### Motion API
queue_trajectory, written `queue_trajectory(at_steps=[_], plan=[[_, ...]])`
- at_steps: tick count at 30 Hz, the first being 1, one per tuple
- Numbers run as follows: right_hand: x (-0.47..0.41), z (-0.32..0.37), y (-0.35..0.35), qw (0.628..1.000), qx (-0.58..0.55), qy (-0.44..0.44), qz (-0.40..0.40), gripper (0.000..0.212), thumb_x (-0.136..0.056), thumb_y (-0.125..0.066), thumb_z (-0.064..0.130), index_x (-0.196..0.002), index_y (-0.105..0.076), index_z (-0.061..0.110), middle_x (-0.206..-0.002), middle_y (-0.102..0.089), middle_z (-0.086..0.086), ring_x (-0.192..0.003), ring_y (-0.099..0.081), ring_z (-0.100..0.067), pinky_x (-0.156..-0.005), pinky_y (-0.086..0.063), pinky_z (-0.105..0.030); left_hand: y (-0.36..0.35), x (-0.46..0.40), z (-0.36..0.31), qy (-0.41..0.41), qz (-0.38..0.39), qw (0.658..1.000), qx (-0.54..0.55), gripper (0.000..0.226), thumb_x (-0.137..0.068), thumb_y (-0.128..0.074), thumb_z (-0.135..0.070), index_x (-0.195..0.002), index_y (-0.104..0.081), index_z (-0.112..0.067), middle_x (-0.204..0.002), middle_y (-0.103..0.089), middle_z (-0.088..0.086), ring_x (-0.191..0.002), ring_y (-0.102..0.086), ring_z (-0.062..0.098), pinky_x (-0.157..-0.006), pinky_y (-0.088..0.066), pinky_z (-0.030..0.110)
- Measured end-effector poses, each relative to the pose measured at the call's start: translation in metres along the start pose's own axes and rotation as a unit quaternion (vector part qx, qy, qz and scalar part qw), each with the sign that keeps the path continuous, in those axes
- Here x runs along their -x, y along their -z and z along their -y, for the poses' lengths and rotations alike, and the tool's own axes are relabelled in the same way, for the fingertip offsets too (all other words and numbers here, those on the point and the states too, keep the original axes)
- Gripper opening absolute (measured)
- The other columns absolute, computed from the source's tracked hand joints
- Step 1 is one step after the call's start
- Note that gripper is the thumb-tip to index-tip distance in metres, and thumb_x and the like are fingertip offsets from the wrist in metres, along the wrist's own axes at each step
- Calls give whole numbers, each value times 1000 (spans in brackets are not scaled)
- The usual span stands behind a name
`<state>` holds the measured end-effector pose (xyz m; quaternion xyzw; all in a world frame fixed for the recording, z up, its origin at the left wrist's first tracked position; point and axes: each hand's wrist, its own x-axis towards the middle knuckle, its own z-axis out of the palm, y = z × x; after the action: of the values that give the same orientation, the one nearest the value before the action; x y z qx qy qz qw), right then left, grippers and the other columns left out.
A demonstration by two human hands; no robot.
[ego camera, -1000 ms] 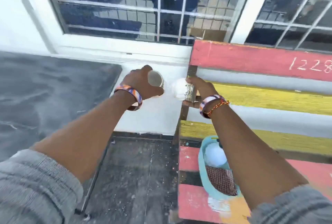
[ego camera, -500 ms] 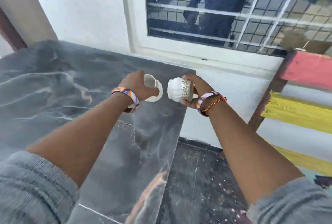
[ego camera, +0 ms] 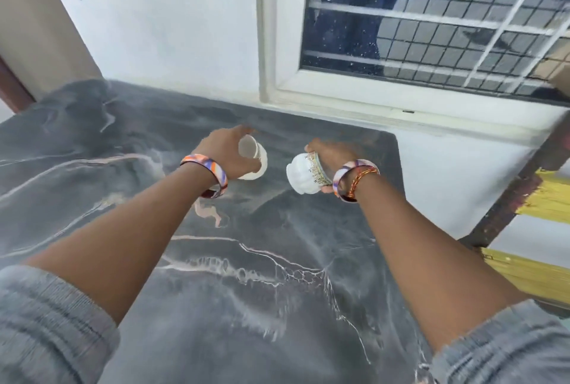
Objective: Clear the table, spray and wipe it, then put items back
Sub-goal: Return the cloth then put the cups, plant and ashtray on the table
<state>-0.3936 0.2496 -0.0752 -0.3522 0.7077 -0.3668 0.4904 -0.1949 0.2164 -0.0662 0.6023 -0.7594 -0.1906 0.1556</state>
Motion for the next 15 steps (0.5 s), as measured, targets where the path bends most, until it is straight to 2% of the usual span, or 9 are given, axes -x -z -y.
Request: queue_trajectory(at_steps=[2,3,6,7,9,10,12,15], plan=[[-9,11,-32,989,143,43,1,22,-83,-56,33,-79,-63,13,-69,-60,-4,-66,-59,-23,-60,-49,-27,16,-11,33,-16,3,999,-31,63,-73,-64,-36,-132,-41,-37,-128,-53,9,-115,-52,32,-91,-42,32],[-11,18,-49,974,215,68,-10,27,-82,-56,36,-86,-65,11,-76,-59,-5,-71,-57,-24,-63,-48,-27,24,-17,51,-21,1,999,-43,61,-74,-62,-37,-132,-41,-39,-128,-51,10,-115,-52,33,-92,-42,33],[-12,34,-104,939,331,86,-23,36,-79,-59,44,-86,-67,10,-74,-59,-4,-65,-54,-21,-52,-35,-23,43,-30,100,-44,11,997,-59,50,-76,-61,-39,-125,-48,-39,-127,-51,10,-113,-53,34,-92,-43,35],[-11,38,-122,940,332,74,-22,39,-77,-61,46,-89,-67,9,-80,-63,-6,-72,-58,-24,-56,-37,-23,49,-32,115,-52,22,996,-63,47,-76,-61,-40,-122,-50,-38,-125,-52,10,-111,-54,34,-91,-44,35],[-12,49,-164,946,319,46,-27,54,-74,-66,51,-104,-65,5,-104,-66,-11,-92,-61,-29,-70,-43,-27,65,-37,151,-65,36,995,-65,44,-74,-61,-41,-117,-53,-36,-120,-55,11,-108,-55,34,-92,-44,35],[-13,54,-180,949,311,29,-33,61,-71,-69,52,-109,-63,4,-111,-65,-12,-94,-60,-29,-73,-43,-28,70,-39,166,-63,41,995,-63,42,-73,-61,-41,-114,-54,-36,-117,-56,11,-107,-55,34,-91,-46,35],[-11,66,-212,957,289,-8,-32,65,-64,-78,49,-110,-61,5,-110,-64,-11,-90,-59,-27,-72,-45,-29,83,-44,197,-58,47,996,-58,37,-71,-61,-42,-108,-56,-37,-114,-57,9,-104,-56,33,-88,-46,34],[-10,77,-247,966,255,-40,-6,58,-61,-83,28,-109,-62,3,-106,-66,-12,-91,-63,-27,-78,-55,-35,98,-52,232,-61,57,995,-57,34,-70,-61,-42,-103,-57,-37,-115,-58,6,-103,-57,32,-87,-48,34]])
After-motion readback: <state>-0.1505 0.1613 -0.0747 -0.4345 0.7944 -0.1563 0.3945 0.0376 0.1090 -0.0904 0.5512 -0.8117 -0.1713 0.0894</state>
